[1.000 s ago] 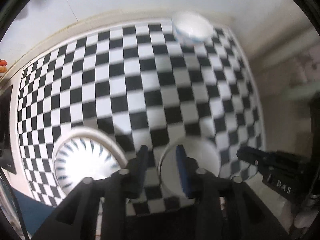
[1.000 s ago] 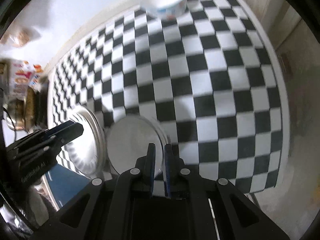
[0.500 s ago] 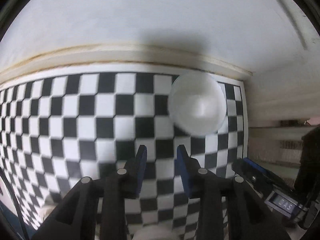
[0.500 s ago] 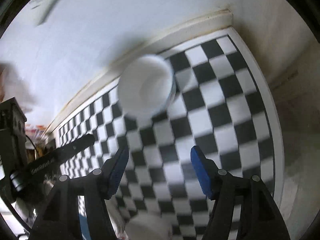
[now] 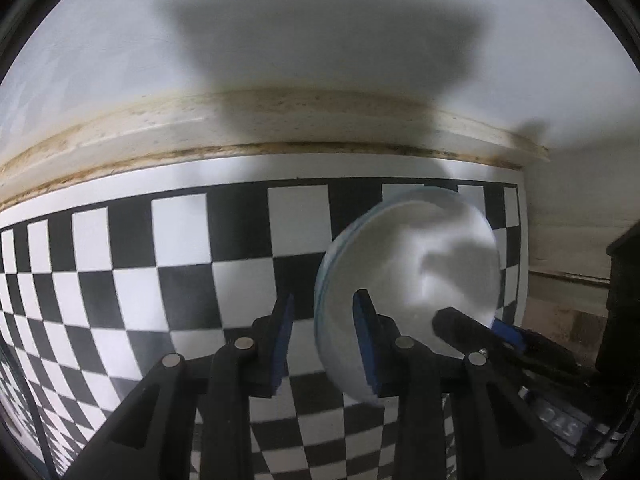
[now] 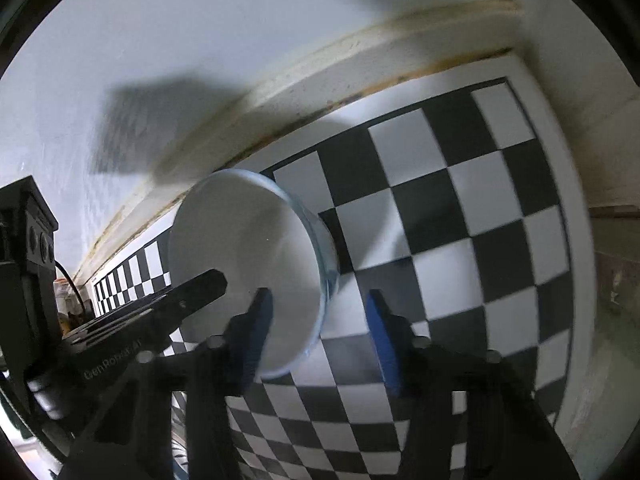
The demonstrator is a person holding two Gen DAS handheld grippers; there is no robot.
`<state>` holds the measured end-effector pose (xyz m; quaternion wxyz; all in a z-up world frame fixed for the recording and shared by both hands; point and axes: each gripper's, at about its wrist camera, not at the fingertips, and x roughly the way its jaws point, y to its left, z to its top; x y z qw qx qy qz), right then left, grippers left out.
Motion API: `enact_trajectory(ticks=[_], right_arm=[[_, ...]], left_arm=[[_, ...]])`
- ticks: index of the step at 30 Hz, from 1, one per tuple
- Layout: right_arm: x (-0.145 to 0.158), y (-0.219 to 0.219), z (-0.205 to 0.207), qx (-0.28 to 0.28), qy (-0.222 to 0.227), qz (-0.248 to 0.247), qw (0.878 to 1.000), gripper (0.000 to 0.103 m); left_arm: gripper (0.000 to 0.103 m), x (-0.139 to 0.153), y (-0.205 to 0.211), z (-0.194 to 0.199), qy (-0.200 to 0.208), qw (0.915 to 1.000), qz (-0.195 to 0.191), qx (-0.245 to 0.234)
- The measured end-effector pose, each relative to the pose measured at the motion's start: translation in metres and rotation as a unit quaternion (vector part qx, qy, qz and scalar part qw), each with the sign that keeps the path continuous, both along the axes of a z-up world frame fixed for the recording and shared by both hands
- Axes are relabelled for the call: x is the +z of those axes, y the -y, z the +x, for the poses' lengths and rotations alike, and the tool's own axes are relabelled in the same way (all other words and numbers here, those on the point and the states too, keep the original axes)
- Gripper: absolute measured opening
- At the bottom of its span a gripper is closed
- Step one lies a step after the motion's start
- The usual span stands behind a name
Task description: Organize plates and bowls
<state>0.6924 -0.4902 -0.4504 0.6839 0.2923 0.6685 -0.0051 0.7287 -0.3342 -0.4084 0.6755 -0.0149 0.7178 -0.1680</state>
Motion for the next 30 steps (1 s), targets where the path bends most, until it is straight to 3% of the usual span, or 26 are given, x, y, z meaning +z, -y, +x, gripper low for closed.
enact_trajectory(ticks=[2,3,14,23,30], right_arm=[[-0.008,-0.002,0.004,0.001,-0.008,-0.004,1.0,0.017],[-0.009,-0.002,0.005,0.001,-0.01,-0.016,1.0,0.014],[0.0,-0.011,0.005,0.019,-0.006,-0.033,0.999,0.012],[0.032,-0.02,-0.003,0.031,0.017,-0.028,0.999,0.011],[0.072,-0.052,-0.039,0.039,0.043,-0.033,0.998,0.011]], left_arm=[[0.017,-0.002,0.002,0.0,0.0,1.0,0.0,0.001],[0.016,-0.002,0.003,0.0,0.002,1.0,0.001,0.0],[0.016,0.009,0.014,-0.011,0.035,0.9992,0.012,-0.015],[0.016,0.048,-0.002,-0.037,0.06,0.9981,-0.004,-0.014],[0.016,0.088,-0.02,-0.072,0.085,0.996,-0.013,-0.024]])
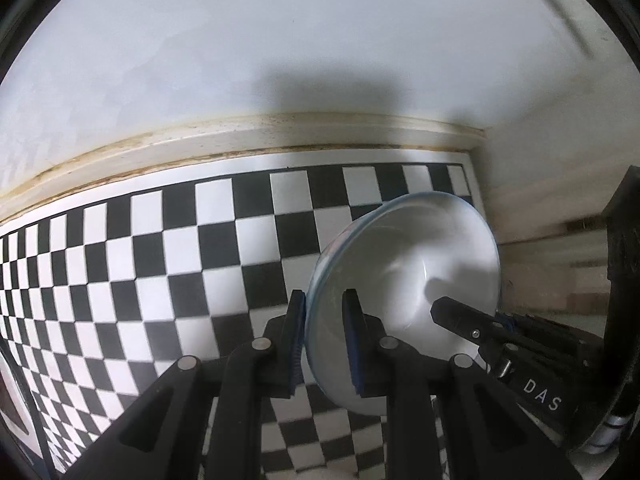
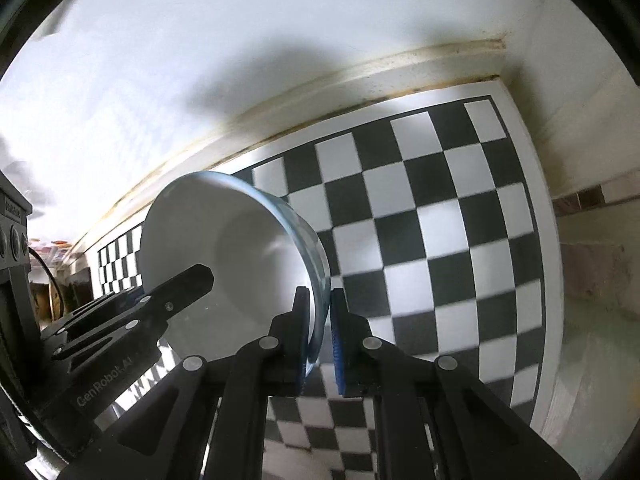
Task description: Organize plates and bowls
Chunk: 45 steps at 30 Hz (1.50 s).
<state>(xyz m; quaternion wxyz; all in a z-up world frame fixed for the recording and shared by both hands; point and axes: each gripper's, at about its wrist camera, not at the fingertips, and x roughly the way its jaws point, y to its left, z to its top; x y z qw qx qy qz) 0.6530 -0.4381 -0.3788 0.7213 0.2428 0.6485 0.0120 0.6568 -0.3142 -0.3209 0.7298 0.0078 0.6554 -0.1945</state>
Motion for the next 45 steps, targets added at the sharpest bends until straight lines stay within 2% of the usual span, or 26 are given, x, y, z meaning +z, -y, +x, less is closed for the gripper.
enact_trajectory(ticks=[7,11,15,20,25,30,37,45], right_arm=[[0.04,-0.032,-0.047,0.008,0.027,-0.008,1.0,0.011],[0.064,-0.028,-0.087,0.011,0.039,-0.007,0.999,0.011],[0.073,-0.042,-0.12,0.01,0.044,0.0,0.999,0.011],[0.079,-0.053,-0.165,0.012,0.043,0.005,0.999,0.011],[0.07,-0.069,-0.208,0.017,0.028,0.009,0.999,0.011],[0.043,-0.08,-0.236,0.019,0.003,0.016,1.0,0.011],[0.009,-0.089,-0.257,0.021,-0.03,0.017,0.999,0.011],[-0.01,-0.09,-0.263,0.021,-0.048,0.013,0.999,0.011]], left_arm=[[0.016,0.037,-0.029,-0.05,0.024,0.9996,-0.004,-0.016],[0.016,0.05,-0.044,-0.078,0.033,0.9992,-0.008,-0.021],[0.016,0.062,-0.059,-0.111,0.04,0.9986,-0.009,-0.033],[0.016,0.063,-0.071,-0.143,0.035,0.9985,-0.011,-0.041],[0.016,0.05,-0.084,-0.175,0.014,0.9988,-0.011,-0.045],[0.016,0.029,-0.092,-0.197,-0.009,0.9989,0.001,-0.047],[0.016,-0.006,-0.097,-0.217,-0.04,0.9975,0.024,-0.053],[0.016,-0.025,-0.096,-0.226,-0.059,0.9961,0.038,-0.054]])
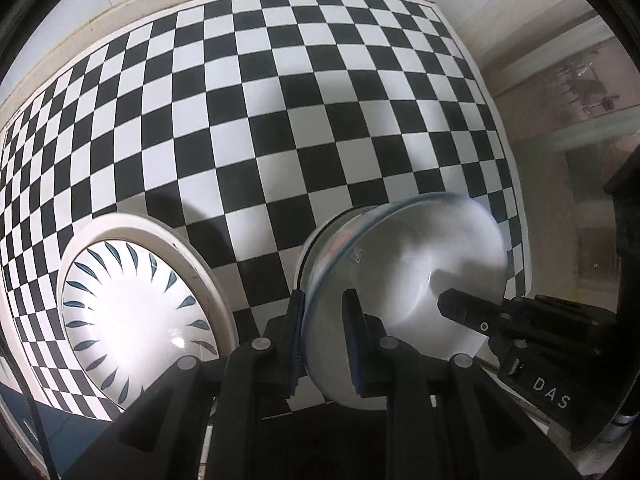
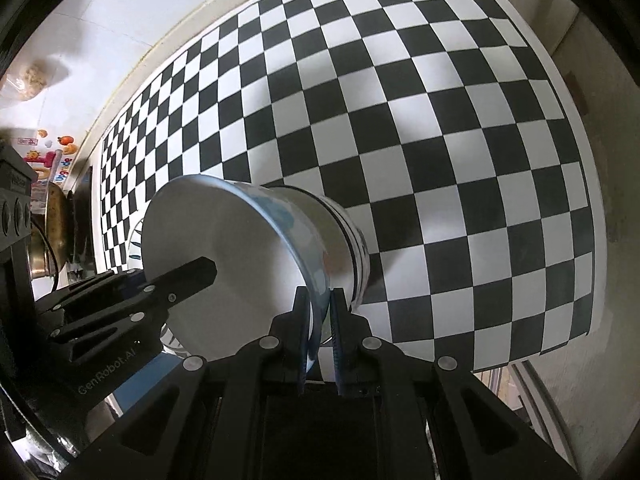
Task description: Organize plates and bowls
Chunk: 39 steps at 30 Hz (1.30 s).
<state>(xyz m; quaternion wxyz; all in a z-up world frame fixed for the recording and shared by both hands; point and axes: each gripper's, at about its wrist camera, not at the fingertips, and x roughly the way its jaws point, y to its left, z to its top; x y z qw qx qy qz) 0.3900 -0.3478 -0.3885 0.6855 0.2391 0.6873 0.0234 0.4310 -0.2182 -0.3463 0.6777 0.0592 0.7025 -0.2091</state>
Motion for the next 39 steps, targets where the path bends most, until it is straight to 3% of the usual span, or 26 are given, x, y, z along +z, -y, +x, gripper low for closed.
enact_trajectory(ticks=[16,20,39], right_arm=[[-0.02,-0.005,0.007,0.004,-0.035,-0.009,0.999,0.011],[-0.02,-0.005,0.01,0.003,-0.04,-0.005,0.999,0.016],[-0.014,-0.006,0.005,0.014,-0.032,-0.012,0.999,0.019]], left_arm=[[0.016,-0.014,-0.002,-0.002,-0.012,0.9997,0.015,0.014],[0.016,-0.016,-0.004,-0.002,-0.011,0.9995,0.021,0.019],[0.017,-0.012,-0.002,-0.007,-0.002,0.9992,0.035,0.019]])
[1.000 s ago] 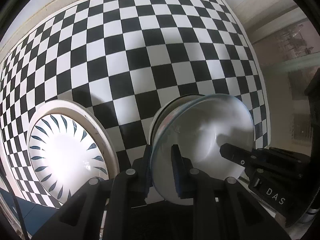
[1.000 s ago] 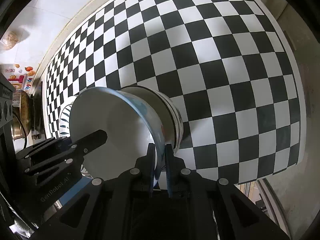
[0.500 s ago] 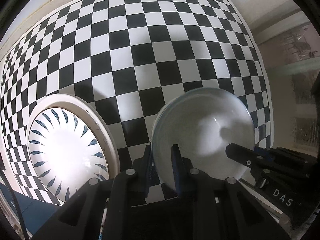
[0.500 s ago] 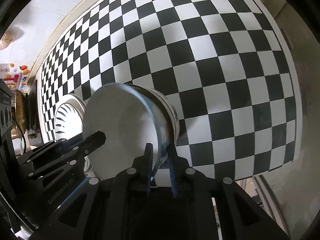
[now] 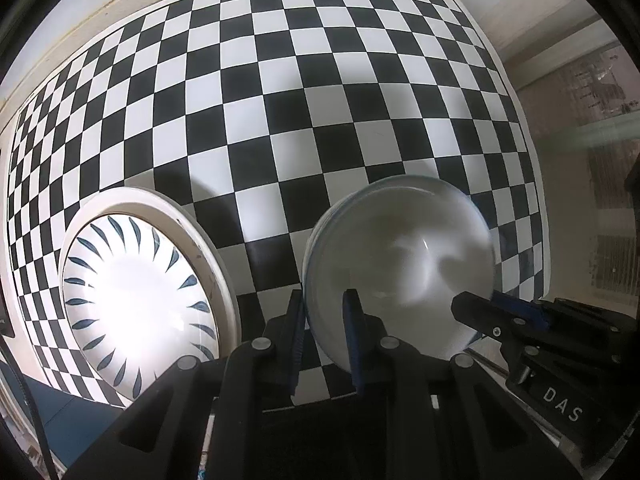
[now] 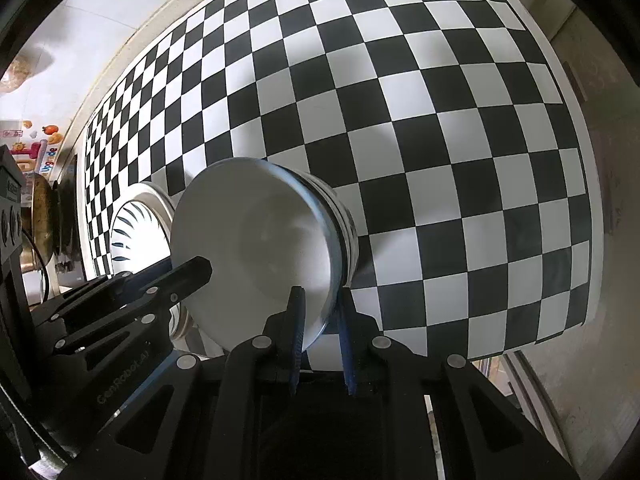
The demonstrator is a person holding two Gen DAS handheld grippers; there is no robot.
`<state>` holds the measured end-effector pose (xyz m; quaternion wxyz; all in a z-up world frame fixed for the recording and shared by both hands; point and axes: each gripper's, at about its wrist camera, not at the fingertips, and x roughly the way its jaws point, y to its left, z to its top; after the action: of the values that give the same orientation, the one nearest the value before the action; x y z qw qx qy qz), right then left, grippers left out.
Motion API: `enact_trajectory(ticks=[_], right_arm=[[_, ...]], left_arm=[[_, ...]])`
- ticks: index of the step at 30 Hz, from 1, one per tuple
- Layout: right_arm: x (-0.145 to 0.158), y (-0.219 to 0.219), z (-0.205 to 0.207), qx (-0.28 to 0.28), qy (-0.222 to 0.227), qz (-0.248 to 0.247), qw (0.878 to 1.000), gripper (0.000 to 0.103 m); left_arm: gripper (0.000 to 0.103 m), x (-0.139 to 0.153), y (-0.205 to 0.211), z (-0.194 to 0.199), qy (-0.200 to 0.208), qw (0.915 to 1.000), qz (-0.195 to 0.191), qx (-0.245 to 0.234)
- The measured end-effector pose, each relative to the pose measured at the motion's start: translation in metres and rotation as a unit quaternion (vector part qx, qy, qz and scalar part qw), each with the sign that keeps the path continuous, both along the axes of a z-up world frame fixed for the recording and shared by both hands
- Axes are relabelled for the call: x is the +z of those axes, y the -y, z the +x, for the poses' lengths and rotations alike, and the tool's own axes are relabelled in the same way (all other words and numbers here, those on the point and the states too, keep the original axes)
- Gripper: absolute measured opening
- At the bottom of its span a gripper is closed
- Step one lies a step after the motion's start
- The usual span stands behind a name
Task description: Organize plates and bowls
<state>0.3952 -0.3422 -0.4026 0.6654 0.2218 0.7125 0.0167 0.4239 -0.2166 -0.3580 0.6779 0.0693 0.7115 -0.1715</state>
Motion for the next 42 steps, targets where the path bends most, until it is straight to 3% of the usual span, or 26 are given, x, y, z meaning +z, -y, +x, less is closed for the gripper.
enact_trajectory(ticks=[8,22,33,36,38,39,40,41,42], right_arm=[[0.036,-0.001,-0.01,0.014,0.042,-0.048,0.998,0.019],[0.158,-0.011,-0.063,0.024,0.147,-0.081,0.986,0.019],[0.195,-0.013,-0.086,0.014,0.174,-0.088,0.981,0.02],[0.2,-0.012,-0.09,0.012,0.18,-0.095,0.979,0.033],[0.202,-0.01,-0.09,0.006,0.184,-0.084,0.979,0.063],[0.201,-0.009,-0.09,0.005,0.187,-0.082,0.979,0.07],[0.2,-0.008,-0.088,0.003,0.189,-0.081,0.979,0.077],[0.198,-0.007,-0.087,0.0,0.189,-0.081,0.979,0.077],[0.196,-0.005,-0.086,-0.003,0.188,-0.08,0.979,0.078]], left_arm=[[0.018,0.038,-0.014,-0.01,0.047,0.9988,0.01,0.011],[0.018,0.141,-0.045,-0.055,0.143,0.9896,-0.017,-0.007],[0.019,0.179,-0.055,-0.08,0.184,0.9823,-0.034,-0.013],[0.03,0.18,-0.056,-0.082,0.189,0.981,-0.042,-0.012],[0.034,0.179,-0.057,-0.08,0.195,0.9798,-0.043,-0.01],[0.049,0.176,-0.057,-0.078,0.196,0.9796,-0.041,-0.01],[0.074,0.172,-0.056,-0.075,0.196,0.9797,-0.042,-0.013],[0.087,0.169,-0.055,-0.073,0.194,0.9799,-0.045,-0.016],[0.091,0.163,-0.054,-0.068,0.19,0.9803,-0.05,-0.017]])
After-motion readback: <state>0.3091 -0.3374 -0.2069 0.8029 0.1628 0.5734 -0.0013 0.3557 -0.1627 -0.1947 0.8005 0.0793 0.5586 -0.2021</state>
